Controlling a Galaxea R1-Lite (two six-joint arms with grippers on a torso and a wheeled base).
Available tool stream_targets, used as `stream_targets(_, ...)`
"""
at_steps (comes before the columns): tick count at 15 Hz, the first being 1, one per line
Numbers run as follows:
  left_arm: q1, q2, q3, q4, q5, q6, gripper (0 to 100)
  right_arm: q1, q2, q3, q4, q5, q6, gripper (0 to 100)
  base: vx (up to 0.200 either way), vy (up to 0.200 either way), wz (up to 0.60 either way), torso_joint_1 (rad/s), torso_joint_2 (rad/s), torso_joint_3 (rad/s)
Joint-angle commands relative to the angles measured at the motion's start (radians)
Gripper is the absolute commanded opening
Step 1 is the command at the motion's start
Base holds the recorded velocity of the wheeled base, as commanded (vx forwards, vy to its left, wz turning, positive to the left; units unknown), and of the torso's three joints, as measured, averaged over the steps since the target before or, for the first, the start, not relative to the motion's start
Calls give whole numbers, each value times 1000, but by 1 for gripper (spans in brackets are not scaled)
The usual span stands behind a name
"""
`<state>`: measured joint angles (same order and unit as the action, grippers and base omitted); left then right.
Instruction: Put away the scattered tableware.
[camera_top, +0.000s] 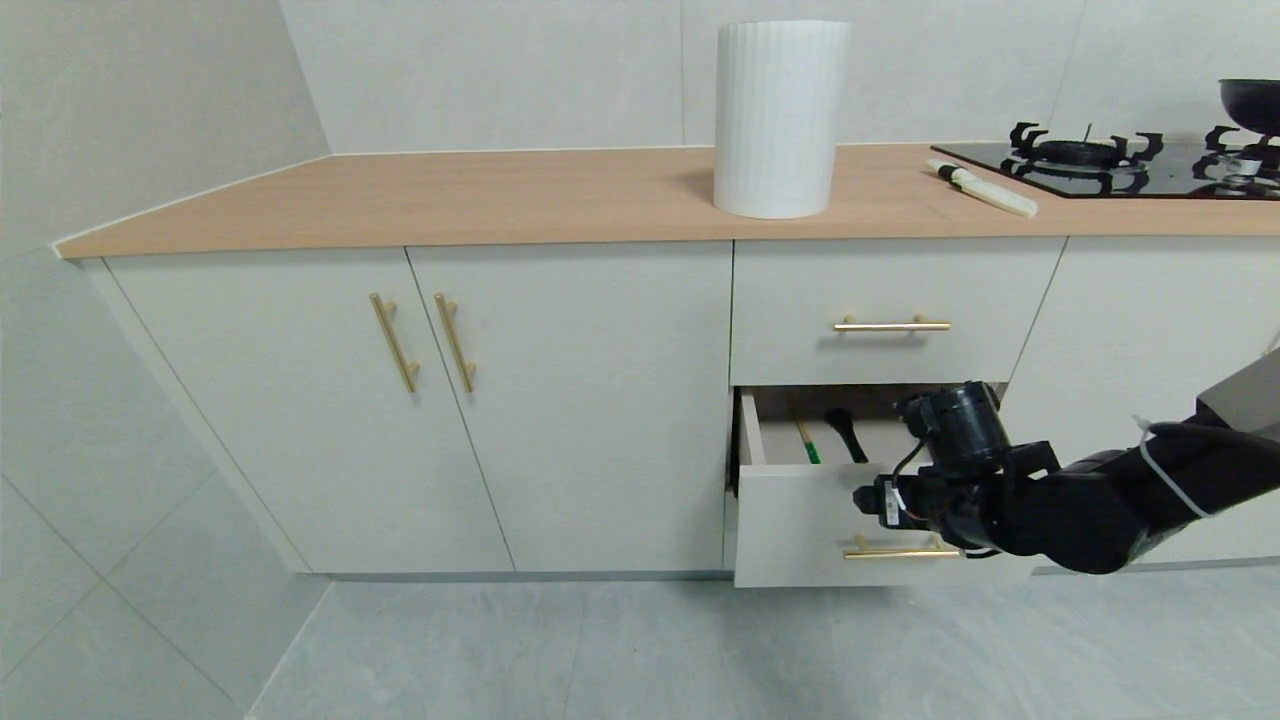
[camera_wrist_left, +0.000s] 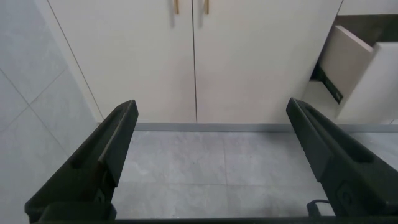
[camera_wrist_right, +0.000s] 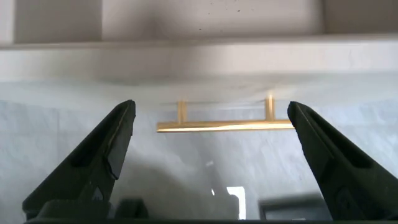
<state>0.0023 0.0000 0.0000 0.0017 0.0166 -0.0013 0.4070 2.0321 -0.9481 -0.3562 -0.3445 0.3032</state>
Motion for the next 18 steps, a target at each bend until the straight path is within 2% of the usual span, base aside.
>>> stream_targets(1,1,0,0,0,0,0,100,-14,82,-80,5,1,-3,100,0,0,0,0,0,0)
stream_targets(4,1,0,0,0,0,0,100,-39,168,-189,-1,-1,1,100,0,0,0,0,0,0)
stream_targets(8,1,0,0,0,0,0,100,-59,206,-253,-17,2,4,100,0,0,0,0,0,0)
stream_targets(12,1,0,0,0,0,0,100,-99,263,-261,-167,7,-3,100,0,0,0,0,0,0)
stream_targets(18,1,0,0,0,0,0,100,-143,365,-321,-283,9,-12,100,0,0,0,0,0,0)
